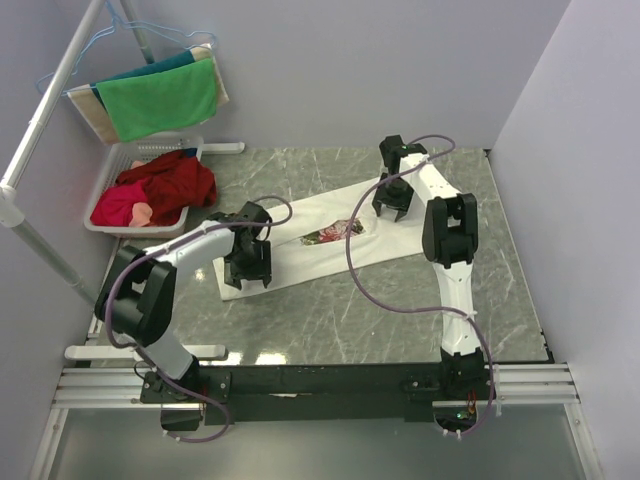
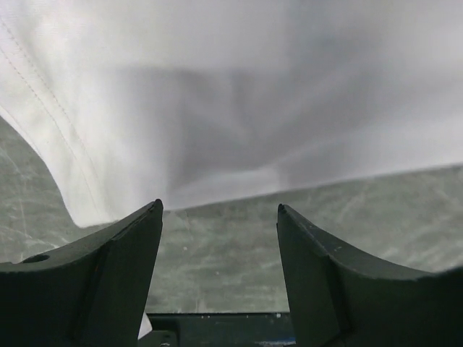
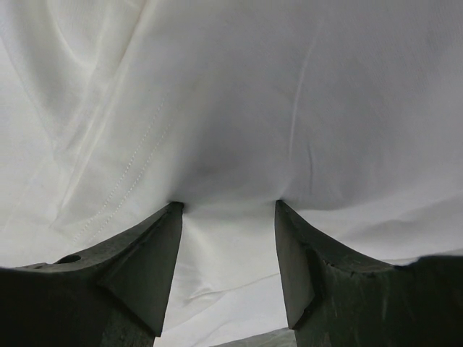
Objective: Fold and stack the t-shirts
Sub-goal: Fold the tshirt
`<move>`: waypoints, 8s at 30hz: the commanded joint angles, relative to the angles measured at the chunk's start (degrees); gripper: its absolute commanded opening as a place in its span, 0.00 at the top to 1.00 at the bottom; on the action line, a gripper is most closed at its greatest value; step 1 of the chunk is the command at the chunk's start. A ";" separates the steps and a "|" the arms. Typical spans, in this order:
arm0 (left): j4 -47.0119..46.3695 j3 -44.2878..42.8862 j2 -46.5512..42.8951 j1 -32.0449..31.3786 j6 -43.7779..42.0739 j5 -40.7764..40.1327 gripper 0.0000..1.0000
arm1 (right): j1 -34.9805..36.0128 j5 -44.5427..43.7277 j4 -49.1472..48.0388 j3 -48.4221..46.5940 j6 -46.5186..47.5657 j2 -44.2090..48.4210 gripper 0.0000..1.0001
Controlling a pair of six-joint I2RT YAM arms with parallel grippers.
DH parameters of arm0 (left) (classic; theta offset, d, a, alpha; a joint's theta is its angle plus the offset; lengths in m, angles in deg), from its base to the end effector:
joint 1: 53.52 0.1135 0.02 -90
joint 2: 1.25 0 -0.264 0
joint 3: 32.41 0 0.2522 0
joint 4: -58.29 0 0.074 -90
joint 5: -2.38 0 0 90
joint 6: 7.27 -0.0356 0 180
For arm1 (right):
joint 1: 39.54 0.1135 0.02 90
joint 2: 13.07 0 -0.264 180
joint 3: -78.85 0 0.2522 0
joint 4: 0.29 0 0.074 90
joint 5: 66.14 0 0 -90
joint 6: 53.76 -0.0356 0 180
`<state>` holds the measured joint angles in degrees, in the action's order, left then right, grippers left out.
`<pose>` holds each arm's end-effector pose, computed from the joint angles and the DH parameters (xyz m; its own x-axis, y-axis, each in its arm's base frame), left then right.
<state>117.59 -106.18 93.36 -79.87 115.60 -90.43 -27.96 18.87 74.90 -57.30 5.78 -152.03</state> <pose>0.2657 -0.1297 0.1790 -0.9780 -0.1205 -0.1700 -0.1131 0.9922 -0.0524 0.4843 0.0961 0.1674 -0.9184 0.3273 -0.2223 0.3287 0.9439 0.0321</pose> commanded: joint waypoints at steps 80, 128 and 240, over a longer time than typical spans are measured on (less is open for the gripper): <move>-15.03 -73.87 55.18 -4.95 -13.26 -16.98 0.10 | 3.36 3.94 -19.68 39.51 2.69 38.06 0.43; -12.05 -67.25 39.07 13.52 -15.72 -3.87 0.07 | 39.84 17.31 -17.67 3.99 15.34 -0.54 0.42; -13.74 -61.51 34.61 -2.13 -4.74 -15.21 0.08 | 28.33 -6.80 -15.45 63.57 -6.90 52.56 0.39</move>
<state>96.67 -174.11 139.24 -81.73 110.39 -104.24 0.65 8.33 65.22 3.75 -3.02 -99.63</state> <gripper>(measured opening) 0.954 0.613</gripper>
